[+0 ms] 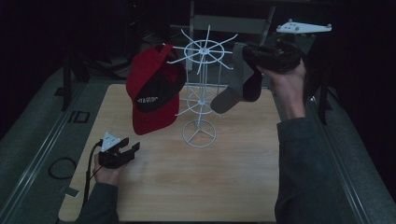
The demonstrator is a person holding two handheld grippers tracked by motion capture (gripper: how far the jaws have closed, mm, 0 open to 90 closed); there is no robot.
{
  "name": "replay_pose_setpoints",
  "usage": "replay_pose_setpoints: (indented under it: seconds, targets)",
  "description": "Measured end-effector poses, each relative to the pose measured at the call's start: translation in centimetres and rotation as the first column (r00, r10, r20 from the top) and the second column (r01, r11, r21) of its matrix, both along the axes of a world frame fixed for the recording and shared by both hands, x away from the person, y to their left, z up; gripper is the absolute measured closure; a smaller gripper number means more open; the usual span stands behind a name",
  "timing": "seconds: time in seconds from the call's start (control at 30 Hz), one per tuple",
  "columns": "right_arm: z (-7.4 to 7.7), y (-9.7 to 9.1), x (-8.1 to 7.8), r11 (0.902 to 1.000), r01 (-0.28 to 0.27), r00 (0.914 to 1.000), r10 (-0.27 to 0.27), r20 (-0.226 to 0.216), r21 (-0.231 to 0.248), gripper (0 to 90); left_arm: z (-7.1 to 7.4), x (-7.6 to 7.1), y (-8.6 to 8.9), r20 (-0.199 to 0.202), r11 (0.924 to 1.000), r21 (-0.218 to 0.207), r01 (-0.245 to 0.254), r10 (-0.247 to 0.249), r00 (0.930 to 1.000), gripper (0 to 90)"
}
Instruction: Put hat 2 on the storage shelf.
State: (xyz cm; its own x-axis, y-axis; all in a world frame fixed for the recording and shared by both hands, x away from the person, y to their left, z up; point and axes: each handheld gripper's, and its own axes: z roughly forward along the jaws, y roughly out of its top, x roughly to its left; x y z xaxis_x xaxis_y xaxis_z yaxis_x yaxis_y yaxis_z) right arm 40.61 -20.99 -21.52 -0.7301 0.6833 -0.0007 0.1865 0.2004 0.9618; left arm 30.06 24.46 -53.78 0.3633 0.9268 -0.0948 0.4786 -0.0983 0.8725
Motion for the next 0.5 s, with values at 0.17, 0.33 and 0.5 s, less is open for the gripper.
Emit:
replay_pose_setpoints:
  seconds: [0.17,0.33,0.5]
  targets:
    - [-0.9,-0.1,0.3,0.9992,-0.010,0.9997,0.009,-0.022,-0.039,64.8,0.0,0.0,0.0,-0.003,1.0000,0.003,0.000,0.000,1.0000,47.9]
    - [-1.4,-0.1,0.6,0.9987,-0.010,0.9993,0.008,-0.036,-0.050,62.3,0.0,0.0,0.0,-0.003,1.0000,-0.001,-0.002,0.002,1.0000,47.8]
    - [-2.0,-0.3,0.9,0.9985,0.008,0.9986,-0.011,-0.052,-0.054,59.8,0.0,0.0,0.0,-0.002,1.0000,-0.001,-0.003,0.003,1.0000,47.7]
